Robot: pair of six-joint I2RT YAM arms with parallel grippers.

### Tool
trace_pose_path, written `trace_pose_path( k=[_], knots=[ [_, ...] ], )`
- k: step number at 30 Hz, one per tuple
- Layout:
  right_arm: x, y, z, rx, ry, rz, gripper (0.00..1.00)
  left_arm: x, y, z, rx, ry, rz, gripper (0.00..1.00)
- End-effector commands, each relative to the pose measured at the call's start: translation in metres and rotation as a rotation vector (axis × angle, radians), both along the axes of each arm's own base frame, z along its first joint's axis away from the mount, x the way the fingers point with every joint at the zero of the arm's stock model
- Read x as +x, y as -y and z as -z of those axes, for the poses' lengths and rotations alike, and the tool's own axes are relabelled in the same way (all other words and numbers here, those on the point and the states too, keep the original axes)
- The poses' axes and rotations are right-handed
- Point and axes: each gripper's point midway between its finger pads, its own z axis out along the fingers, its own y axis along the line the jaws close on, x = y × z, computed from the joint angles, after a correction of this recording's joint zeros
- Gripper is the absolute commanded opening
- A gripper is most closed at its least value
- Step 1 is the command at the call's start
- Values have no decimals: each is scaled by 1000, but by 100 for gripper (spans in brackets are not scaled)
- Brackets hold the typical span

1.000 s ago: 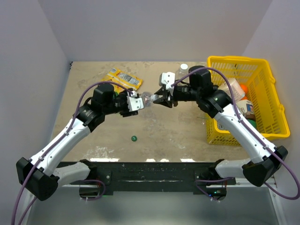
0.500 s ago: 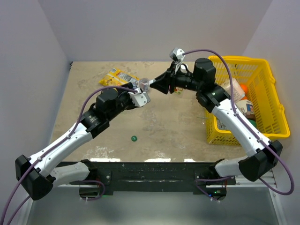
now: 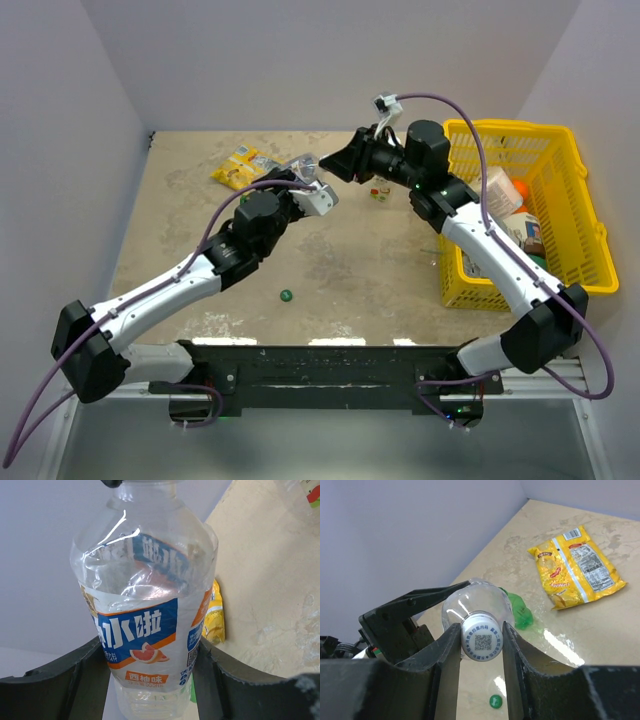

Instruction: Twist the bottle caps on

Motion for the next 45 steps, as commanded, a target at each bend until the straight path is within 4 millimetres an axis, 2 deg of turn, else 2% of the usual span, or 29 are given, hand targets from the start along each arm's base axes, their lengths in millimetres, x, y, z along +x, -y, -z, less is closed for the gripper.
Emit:
trace_pose_path(
  k=[1, 3, 4, 5, 6, 7, 8, 9, 10, 12, 13, 14, 15, 16, 17, 18, 19, 20, 21, 22, 24, 25, 29, 35, 45],
  knots=[
    [1, -9, 22, -19, -92, -5, 40, -16, 28, -75, -206, 186, 141, 0],
    [7, 2, -2, 27, -67, -17, 53, -12, 21, -62, -205, 129, 132, 0],
    [8, 7, -14, 53, -61, -22, 64, -9, 15, -41, -188, 48, 138, 0],
    [15, 19, -36, 78, -23, -17, 69, -7, 11, -31, -187, 5, 138, 0],
    [16, 24, -48, 87, -3, -23, 80, -6, 6, -23, -188, -33, 139, 0],
    [14, 28, -58, 92, 18, -48, 87, -11, 10, -8, -192, -108, 184, 0],
    [11, 33, -80, 110, 65, -64, 89, -9, 0, 6, -179, -163, 183, 0],
    [17, 43, -88, 117, 86, -65, 90, -13, -2, 9, -180, -185, 205, 0],
    [6, 43, -100, 131, 126, -143, 90, -18, 0, 20, -178, -217, 248, 0],
    [4, 54, -112, 124, 187, -180, 90, -31, 4, 20, -186, -224, 324, 0],
    [-14, 52, -119, 107, 284, -292, 85, -41, 11, 27, -193, -248, 397, 0],
    [-26, 52, -115, 74, 348, -367, 80, -49, 15, 26, -204, -254, 439, 0],
    [-36, 57, -120, -31, 574, -389, 78, -57, 19, 23, -215, -257, 486, 0],
    [-43, 60, -96, -103, 541, -411, 77, -68, 28, 23, -226, -285, 556, 0],
    [-48, 62, -86, -171, 606, -423, 77, -74, 32, 21, -241, -303, 586, 0],
    [-49, 66, -79, -286, 788, -437, 77, -78, 36, 23, -246, -336, 614, 0],
    [-65, 72, -58, -344, 746, -473, 76, -89, 42, 22, -253, -385, 670, 0],
    [-72, 72, -49, -399, 783, -495, 75, -93, 46, 22, -259, -409, 693, 0],
    [-75, 74, -43, -474, 896, -529, 74, -95, 49, 24, -260, -432, 713, 0],
    [-88, 77, -25, -504, 847, -582, 72, -102, 52, 22, -266, -449, 750, 0],
    [-97, 79, -16, -574, 931, -637, 69, -105, 54, 23, -257, -458, 772, 0],
    [-106, 80, -8, -588, 917, -673, 69, -105, 54, 23, -252, -466, 774, 0],
    [-129, 76, 2, -665, 1044, -755, 69, -103, 56, 23, -237, -477, 777, 0],
    [-141, 64, 0, -670, 1124, -788, 68, -99, 58, 17, -206, -462, 787, 0],
    [-132, 50, -8, -655, 1129, -765, 63, -103, 59, 18, -169, -461, 822, 0]
  ],
)
